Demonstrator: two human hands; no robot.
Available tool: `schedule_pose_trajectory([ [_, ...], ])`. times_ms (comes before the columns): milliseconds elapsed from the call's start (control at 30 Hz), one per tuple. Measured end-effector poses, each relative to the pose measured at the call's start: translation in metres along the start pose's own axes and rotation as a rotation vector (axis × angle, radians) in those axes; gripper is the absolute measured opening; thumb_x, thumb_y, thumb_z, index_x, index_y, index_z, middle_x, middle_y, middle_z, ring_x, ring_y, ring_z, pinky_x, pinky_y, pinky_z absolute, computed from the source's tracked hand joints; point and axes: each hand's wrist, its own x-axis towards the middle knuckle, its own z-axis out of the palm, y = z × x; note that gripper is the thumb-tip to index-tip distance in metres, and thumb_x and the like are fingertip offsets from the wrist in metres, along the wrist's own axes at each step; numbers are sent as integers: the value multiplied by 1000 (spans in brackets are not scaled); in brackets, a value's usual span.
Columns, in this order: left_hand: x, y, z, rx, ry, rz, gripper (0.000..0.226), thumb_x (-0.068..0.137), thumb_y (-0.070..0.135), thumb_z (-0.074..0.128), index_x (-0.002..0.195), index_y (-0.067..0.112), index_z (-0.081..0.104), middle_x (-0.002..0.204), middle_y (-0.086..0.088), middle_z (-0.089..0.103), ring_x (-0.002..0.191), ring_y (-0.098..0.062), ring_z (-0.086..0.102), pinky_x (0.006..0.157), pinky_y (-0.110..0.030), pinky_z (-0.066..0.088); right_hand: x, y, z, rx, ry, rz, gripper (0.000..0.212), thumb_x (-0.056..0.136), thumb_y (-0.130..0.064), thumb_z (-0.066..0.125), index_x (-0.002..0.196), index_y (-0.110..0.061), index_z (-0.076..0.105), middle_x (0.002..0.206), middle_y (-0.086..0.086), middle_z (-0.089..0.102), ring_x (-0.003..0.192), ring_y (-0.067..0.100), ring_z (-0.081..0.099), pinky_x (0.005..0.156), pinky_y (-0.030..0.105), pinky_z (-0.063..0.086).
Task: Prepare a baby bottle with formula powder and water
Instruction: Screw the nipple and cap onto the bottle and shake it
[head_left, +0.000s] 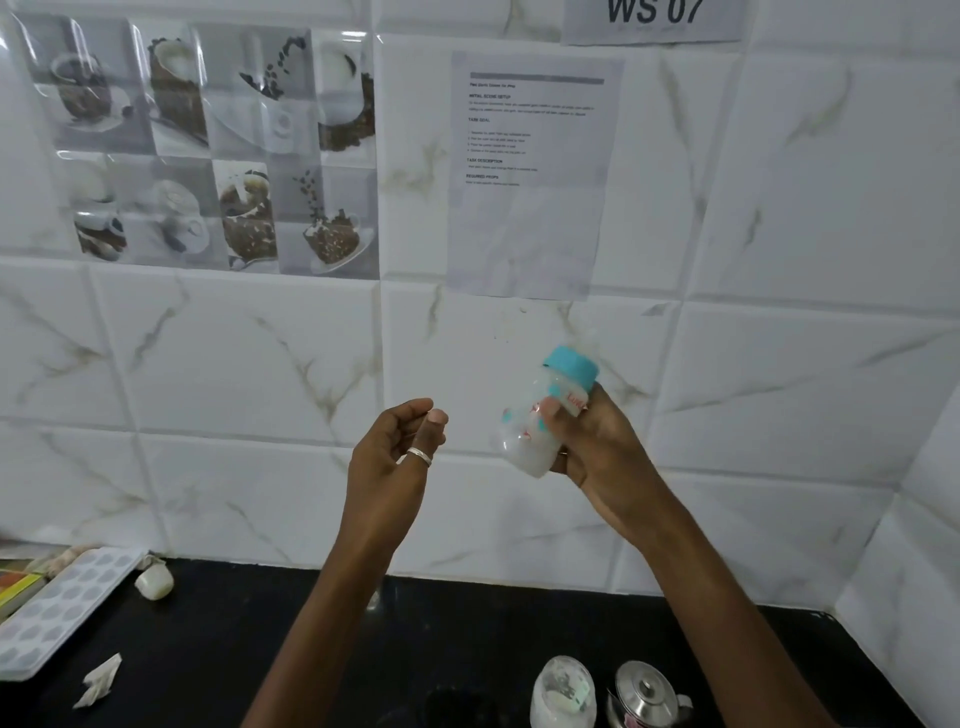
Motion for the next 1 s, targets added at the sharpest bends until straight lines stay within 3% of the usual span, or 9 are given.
schedule_pose_trajectory([
  [167, -1, 3, -4, 5, 1, 11, 47, 81, 59, 62, 119, 30, 67, 106, 12, 77, 106, -9, 71, 104, -44, 54, 10, -11, -13, 421, 220, -161, 49, 93, -34, 64, 132, -7, 49, 129, 21, 65, 121, 46, 62, 89, 45, 60],
  [267, 0, 4, -5, 3, 10, 7, 47, 82, 58, 63, 119, 29, 67, 105, 11, 77, 105, -9, 72, 104, -44, 54, 4, 0, -4, 181, 121, -37, 74, 76, -46, 82, 130, -9, 49, 122, 17, 69, 121, 42, 64, 88, 45, 60],
  [333, -1, 5, -6, -5, 13, 6, 48, 82, 57, 63, 120, 28, 67, 105, 10, 77, 104, -9, 72, 104, -44, 55, 0, 3, -5, 50, 48, -4, 76, 74, -44, 81, 136, -13, 50, 120, 12, 68, 121, 37, 65, 89, 46, 60],
  [467, -2, 5, -8, 2, 13, 12, 48, 82, 57, 64, 121, 27, 67, 106, 10, 77, 104, -9, 72, 103, -43, 55, 10, -8, -15, 354, 199, -140, 61, 91, -31, 65, 142, -5, 45, 129, 21, 65, 124, 43, 61, 94, 52, 57],
  [567, -1, 4, -8, 5, 18, 8, 48, 82, 57, 63, 121, 28, 67, 106, 11, 77, 104, -9, 72, 104, -44, 55, 7, -3, -10, 159, 126, -55, 79, 74, -47, 85, 135, -11, 50, 123, 19, 67, 120, 38, 65, 89, 45, 60],
  [633, -2, 4, -6, 6, 19, 4, 49, 81, 58, 63, 120, 28, 67, 105, 11, 77, 103, -9, 72, 103, -44, 55, 1, -1, -8, -8, 19, 11, 86, 65, -52, 89, 133, -15, 52, 126, 18, 66, 119, 34, 66, 87, 43, 60],
  [800, -3, 3, -5, 11, 10, 2, 46, 83, 57, 63, 119, 28, 67, 104, 11, 77, 103, -9, 72, 104, -45, 54, 10, -4, -18, 332, 226, -149, 65, 88, -36, 71, 142, -10, 46, 137, 24, 58, 127, 43, 59, 96, 54, 56],
  [933, -2, 2, -3, 9, 5, -5, 47, 83, 57, 63, 120, 29, 67, 104, 12, 77, 104, -9, 72, 104, -44, 54, 3, 4, -10, 7, 67, -37, 89, 61, -54, 91, 133, -18, 52, 125, 16, 64, 120, 37, 65, 92, 49, 58],
  [1000, -2, 2, -2, 3, -1, -8, 47, 82, 57, 63, 120, 29, 67, 104, 11, 77, 104, -9, 72, 104, -43, 54, 5, 0, -16, 81, 100, -93, 89, 64, -52, 90, 137, -17, 52, 128, 14, 63, 123, 37, 63, 92, 50, 58],
])
